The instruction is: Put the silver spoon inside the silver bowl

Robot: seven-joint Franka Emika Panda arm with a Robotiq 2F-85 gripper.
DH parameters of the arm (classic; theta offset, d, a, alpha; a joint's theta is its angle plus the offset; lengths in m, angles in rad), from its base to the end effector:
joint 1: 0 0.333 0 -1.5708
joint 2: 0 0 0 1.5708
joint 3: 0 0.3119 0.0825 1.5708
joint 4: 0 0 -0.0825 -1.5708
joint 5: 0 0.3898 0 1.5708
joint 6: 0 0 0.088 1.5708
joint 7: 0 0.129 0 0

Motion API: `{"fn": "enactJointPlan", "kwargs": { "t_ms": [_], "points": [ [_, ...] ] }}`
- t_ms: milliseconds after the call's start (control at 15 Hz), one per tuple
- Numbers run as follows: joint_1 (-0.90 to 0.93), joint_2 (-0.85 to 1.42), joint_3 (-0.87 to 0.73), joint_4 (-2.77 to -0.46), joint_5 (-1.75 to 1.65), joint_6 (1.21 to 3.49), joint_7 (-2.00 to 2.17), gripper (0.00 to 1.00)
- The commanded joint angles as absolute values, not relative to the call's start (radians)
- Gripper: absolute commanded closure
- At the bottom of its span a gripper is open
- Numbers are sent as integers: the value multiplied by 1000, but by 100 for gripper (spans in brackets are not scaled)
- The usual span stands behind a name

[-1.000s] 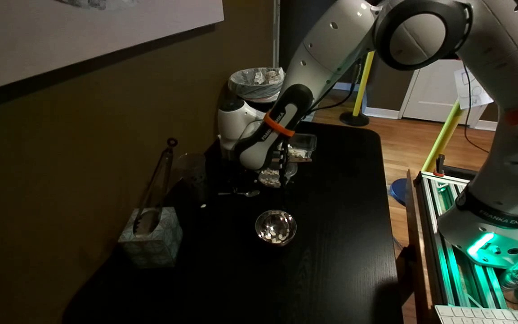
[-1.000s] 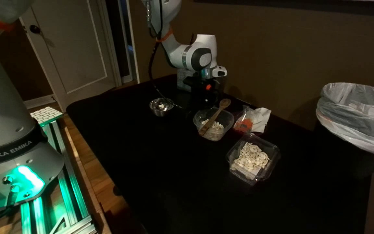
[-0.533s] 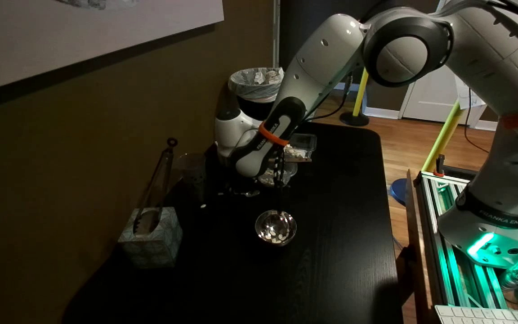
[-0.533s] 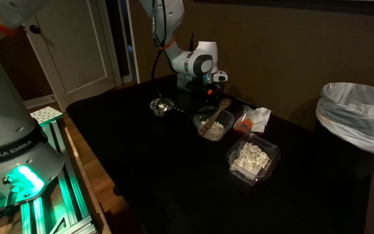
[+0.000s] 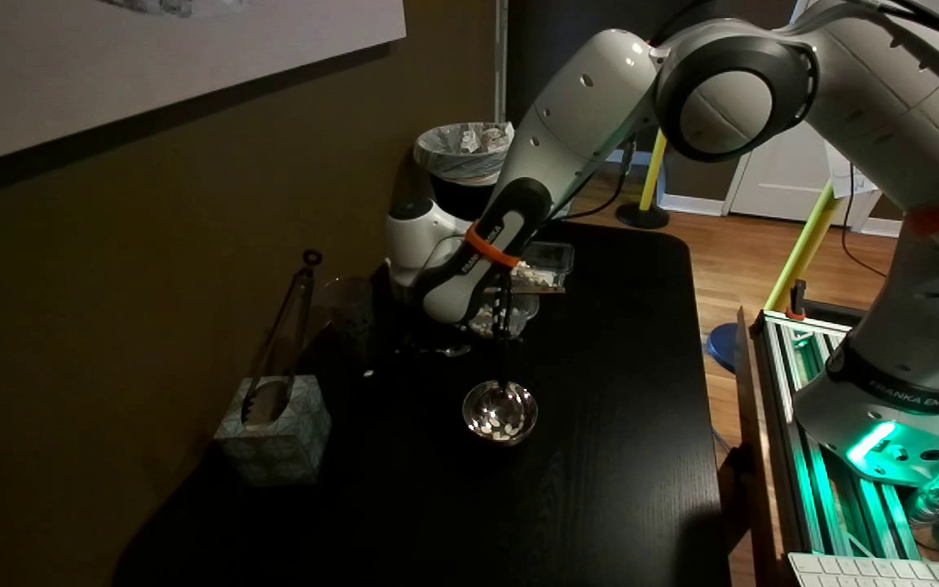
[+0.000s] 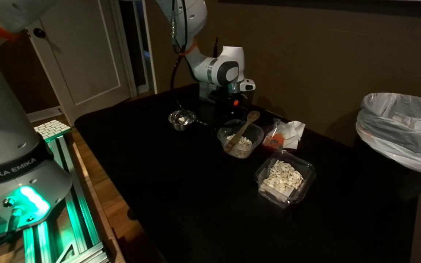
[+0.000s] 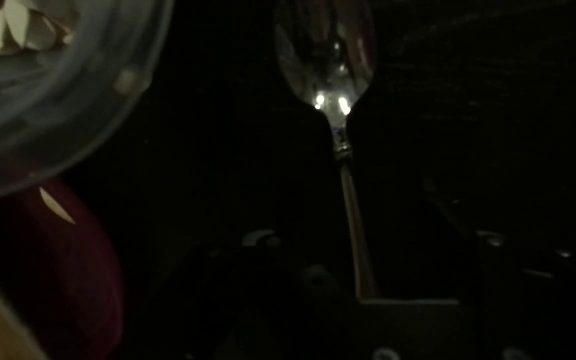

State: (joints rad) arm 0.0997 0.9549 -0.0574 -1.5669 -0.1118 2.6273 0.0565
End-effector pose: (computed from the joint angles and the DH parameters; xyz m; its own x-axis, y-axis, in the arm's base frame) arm 0.6963 0.0349 0.0582 0.9882 0.1117 0.1044 0.1007 -0.9893 0.1056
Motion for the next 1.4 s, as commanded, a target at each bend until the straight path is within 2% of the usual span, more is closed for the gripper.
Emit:
{"fn": "enactJointPlan", "kwargs": {
  "t_ms": [0, 133, 200, 333, 400, 600, 733, 800, 933, 1000, 1067, 1200, 1333],
  "points": [
    [78, 976, -37, -1548, -100, 2623, 33, 35],
    [75, 977, -38, -1550, -99, 2619, 36, 42],
    [70, 970, -35, -1555, -96, 2610, 33, 53],
    [21, 956, 22, -1576, -82, 2601, -54, 57],
    [9, 948, 33, -1589, -79, 2605, -75, 62],
    [-20, 942, 52, -1602, -68, 2608, -108, 53],
    [-31, 940, 51, -1609, -63, 2614, -109, 53],
    [-33, 939, 46, -1612, -61, 2615, -104, 49],
    [-44, 933, 48, -1621, -57, 2615, -107, 50],
    [-49, 931, 52, -1624, -54, 2614, -110, 56],
    [-53, 931, 57, -1625, -53, 2610, -120, 77],
    [-58, 926, 62, -1631, -50, 2608, -133, 81],
    [-64, 912, 67, -1647, -50, 2615, -148, 95]
  ]
}}
